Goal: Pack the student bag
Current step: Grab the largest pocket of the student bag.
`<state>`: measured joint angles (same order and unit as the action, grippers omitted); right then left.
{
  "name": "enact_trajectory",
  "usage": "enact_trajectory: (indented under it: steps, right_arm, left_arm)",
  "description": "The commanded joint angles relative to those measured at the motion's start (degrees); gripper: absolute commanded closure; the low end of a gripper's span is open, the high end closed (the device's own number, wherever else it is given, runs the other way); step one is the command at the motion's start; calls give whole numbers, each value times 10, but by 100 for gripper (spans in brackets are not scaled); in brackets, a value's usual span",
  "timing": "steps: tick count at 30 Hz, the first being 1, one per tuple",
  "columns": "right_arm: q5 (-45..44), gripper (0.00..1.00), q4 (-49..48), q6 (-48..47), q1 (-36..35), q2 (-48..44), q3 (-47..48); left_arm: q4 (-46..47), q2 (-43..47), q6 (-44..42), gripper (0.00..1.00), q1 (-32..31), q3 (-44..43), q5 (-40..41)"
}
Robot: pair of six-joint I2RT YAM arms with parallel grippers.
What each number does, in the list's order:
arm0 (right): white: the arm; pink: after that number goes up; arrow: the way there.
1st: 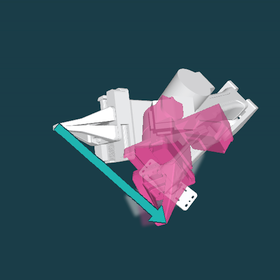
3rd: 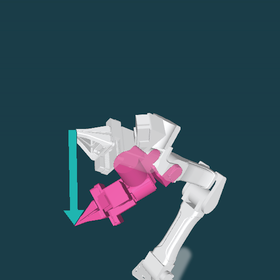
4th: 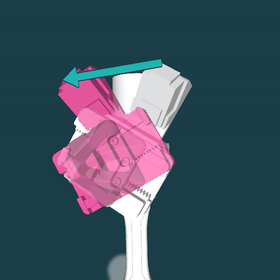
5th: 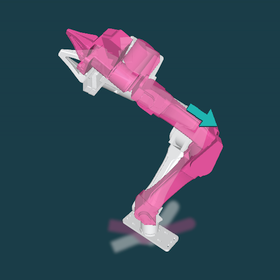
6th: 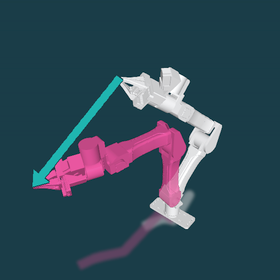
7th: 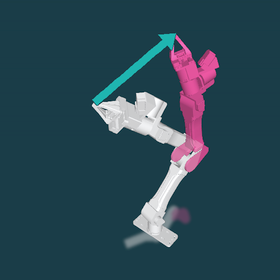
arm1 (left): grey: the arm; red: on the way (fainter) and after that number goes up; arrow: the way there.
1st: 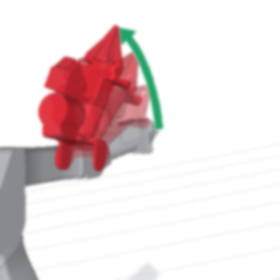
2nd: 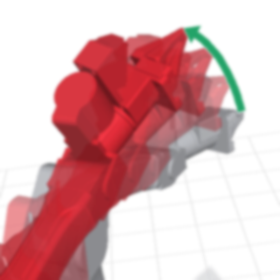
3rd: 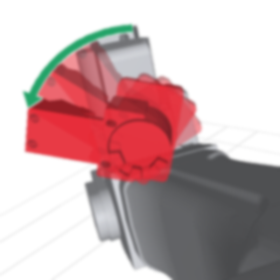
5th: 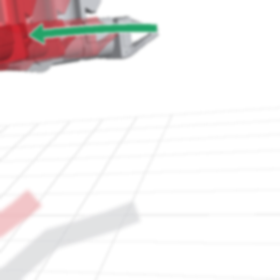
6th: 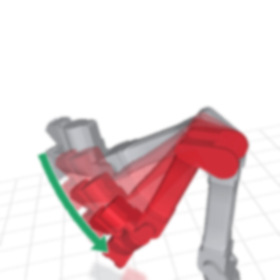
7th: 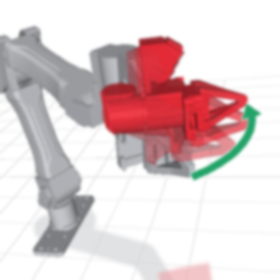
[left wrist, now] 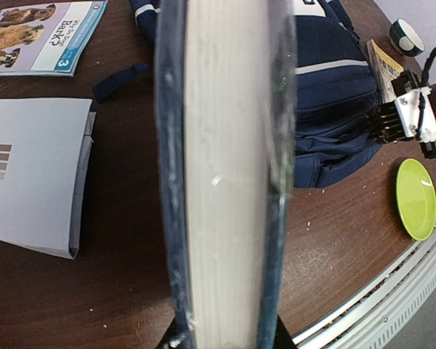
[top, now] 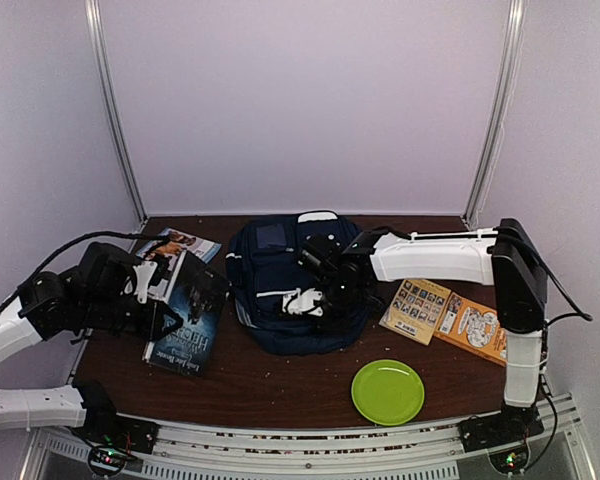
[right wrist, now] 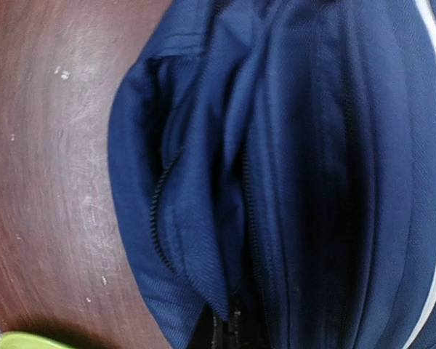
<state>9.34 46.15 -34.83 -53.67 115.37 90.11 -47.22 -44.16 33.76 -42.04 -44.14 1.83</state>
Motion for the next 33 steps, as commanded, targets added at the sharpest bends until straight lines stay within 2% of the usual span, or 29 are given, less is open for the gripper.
enact_trajectory:
  steps: [1,8,13,21,25,29,31,32,33]
  right_arm:
    - [-10,100,27,12,-1,-2,27]
    - [10,100,63,32,-1,-83,90]
    - [-27,100,57,50,1,-94,150]
    - [-83,100,89,67,1,-35,347]
    - [-140,100,47,71,3,-30,369]
    - [-149,100,40,69,2,-11,392]
    - [-153,100,43,70,4,-4,397]
    - [-155,100,43,71,4,-2,396]
    - [-165,100,41,70,4,0,395]
  left_arm:
    - [114,-1,-6,100,3,-8,-40]
    - [119,9,-33,100,3,-1,-26]
    - [162,31,-65,100,3,7,-116]
    - [305,60,-22,100,3,74,-251]
    - [404,60,14,100,-1,134,-304]
    - [483,59,28,100,-15,167,-357]
    - [481,53,23,100,-22,161,-378]
    - [430,48,5,100,-24,143,-402]
    - [342,45,-45,100,-24,98,-407]
